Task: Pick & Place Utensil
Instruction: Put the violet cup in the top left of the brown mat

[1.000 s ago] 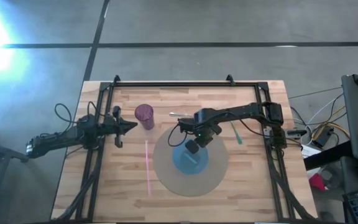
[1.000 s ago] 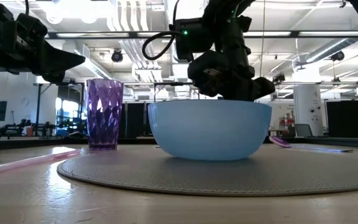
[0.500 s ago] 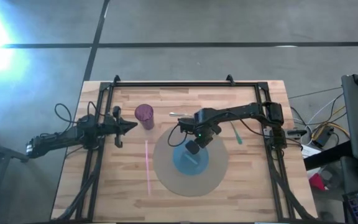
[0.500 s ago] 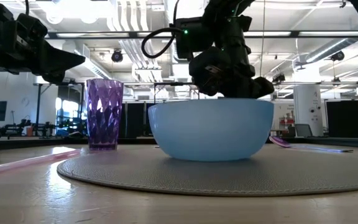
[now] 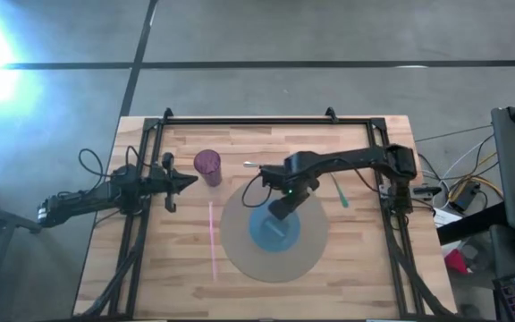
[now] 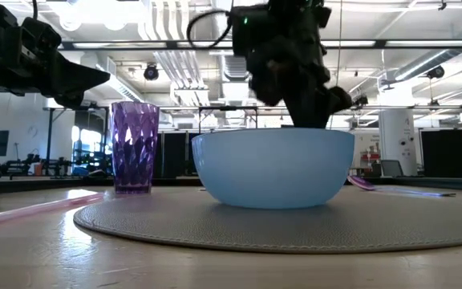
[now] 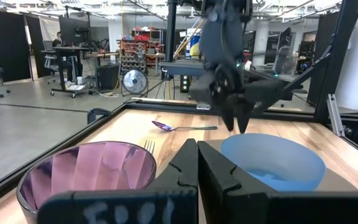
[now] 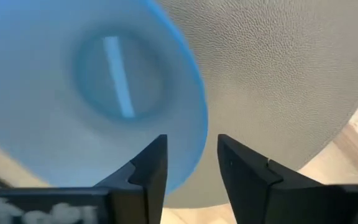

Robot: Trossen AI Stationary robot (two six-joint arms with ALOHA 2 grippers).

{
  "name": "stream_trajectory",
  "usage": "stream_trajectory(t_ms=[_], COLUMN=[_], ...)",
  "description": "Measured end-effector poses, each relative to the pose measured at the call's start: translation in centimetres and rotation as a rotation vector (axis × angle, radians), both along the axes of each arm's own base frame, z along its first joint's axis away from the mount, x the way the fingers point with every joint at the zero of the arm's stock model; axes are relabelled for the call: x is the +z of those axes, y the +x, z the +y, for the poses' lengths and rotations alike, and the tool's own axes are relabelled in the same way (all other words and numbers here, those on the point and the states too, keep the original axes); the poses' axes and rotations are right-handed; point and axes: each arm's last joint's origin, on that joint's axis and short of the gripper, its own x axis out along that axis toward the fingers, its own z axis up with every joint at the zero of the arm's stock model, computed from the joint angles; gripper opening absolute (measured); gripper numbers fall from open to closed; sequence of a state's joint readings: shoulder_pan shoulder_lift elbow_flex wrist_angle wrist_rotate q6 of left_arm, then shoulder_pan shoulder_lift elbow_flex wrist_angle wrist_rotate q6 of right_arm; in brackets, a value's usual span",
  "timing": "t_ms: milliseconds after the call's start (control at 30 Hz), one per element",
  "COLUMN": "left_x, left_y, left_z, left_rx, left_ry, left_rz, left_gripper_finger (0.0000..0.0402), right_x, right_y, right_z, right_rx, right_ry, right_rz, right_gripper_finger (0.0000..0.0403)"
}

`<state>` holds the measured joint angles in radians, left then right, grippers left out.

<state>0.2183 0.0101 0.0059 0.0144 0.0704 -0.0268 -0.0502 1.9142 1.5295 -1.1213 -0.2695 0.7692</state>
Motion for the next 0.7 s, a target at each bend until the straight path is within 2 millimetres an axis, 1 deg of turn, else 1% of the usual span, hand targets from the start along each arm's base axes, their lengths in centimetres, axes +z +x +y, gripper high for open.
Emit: stream_trajectory(t_ms=[133, 267, 500, 700], left_x=[0.0, 0.0, 0.2, 0.2], left_y=[0.0, 0.0, 0.0, 0.0], left_z=[0.0, 0.0, -0.1, -0.1], left_rx=[0.0, -0.009, -0.029, -0.05], left_ry=[0.0, -0.002, -0.004, -0.077], left_rz=[-0.001, -0.002, -0.018, -0.035], left_gripper_finger=[0.0, 0.0, 0.0, 0.0], right_x=[2.4, 4.6, 7.7, 10.1], right_y=[-0.9, -1.9, -3.6, -5.3], right_z=[0.0, 0.0, -0.3, -0.5], right_rx=[0.011, 0.066, 0.153, 0.243], right_ry=[-0.012, -0.042, -0.2, -0.334], right_rz=[-0.073, -0.156, -0.268, -0.345], right_gripper_finger=[0.0151, 0.0158, 0.0155, 0.0144])
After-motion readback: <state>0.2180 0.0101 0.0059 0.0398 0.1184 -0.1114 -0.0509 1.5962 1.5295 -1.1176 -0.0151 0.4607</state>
